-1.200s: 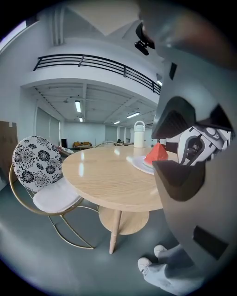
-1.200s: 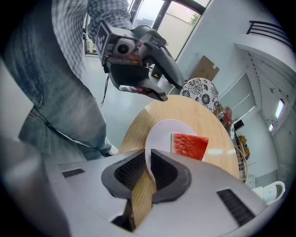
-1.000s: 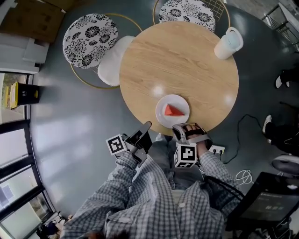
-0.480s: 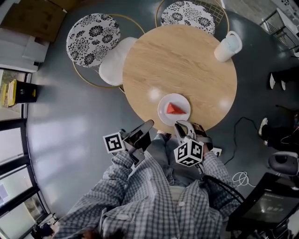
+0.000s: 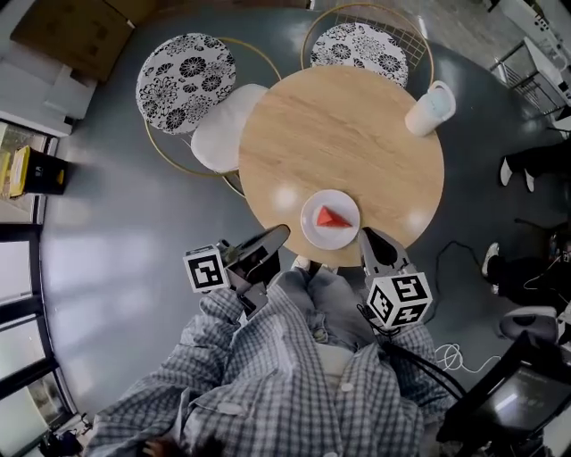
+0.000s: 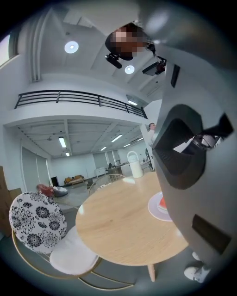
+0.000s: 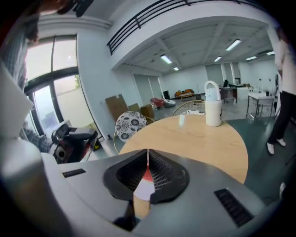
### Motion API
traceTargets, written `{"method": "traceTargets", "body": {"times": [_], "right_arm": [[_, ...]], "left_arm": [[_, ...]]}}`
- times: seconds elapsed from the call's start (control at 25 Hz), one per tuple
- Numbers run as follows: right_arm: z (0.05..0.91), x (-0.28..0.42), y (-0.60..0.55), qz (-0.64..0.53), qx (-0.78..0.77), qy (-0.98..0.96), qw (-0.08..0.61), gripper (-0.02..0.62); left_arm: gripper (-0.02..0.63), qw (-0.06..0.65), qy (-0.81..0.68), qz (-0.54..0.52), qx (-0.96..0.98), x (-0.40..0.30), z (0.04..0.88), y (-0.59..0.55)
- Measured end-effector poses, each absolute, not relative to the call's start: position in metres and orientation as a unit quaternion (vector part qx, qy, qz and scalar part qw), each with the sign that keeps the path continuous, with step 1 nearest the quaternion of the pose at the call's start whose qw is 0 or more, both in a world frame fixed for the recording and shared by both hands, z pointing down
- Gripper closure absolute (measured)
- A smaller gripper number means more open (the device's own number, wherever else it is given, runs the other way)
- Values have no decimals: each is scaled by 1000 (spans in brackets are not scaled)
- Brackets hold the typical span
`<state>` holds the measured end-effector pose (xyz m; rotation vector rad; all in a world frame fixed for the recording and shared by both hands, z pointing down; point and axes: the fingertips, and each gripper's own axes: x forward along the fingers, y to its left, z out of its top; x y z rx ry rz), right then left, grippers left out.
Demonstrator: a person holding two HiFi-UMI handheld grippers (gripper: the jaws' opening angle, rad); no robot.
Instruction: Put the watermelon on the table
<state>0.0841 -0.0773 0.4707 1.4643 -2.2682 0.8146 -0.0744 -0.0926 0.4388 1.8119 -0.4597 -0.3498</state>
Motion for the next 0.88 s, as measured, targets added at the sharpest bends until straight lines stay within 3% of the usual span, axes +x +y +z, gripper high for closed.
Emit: {"method": "traceTargets", "body": {"times": [0.4,0.88], "right_arm": [[385,101,-102,285,533,-796,26,581],[365,112,-132,268,506,-820,8,586]], "left_arm": [[600,519,-156,-180,821,-50,367,-119],[600,484,-164,-192,838,-29,337,-127]]}}
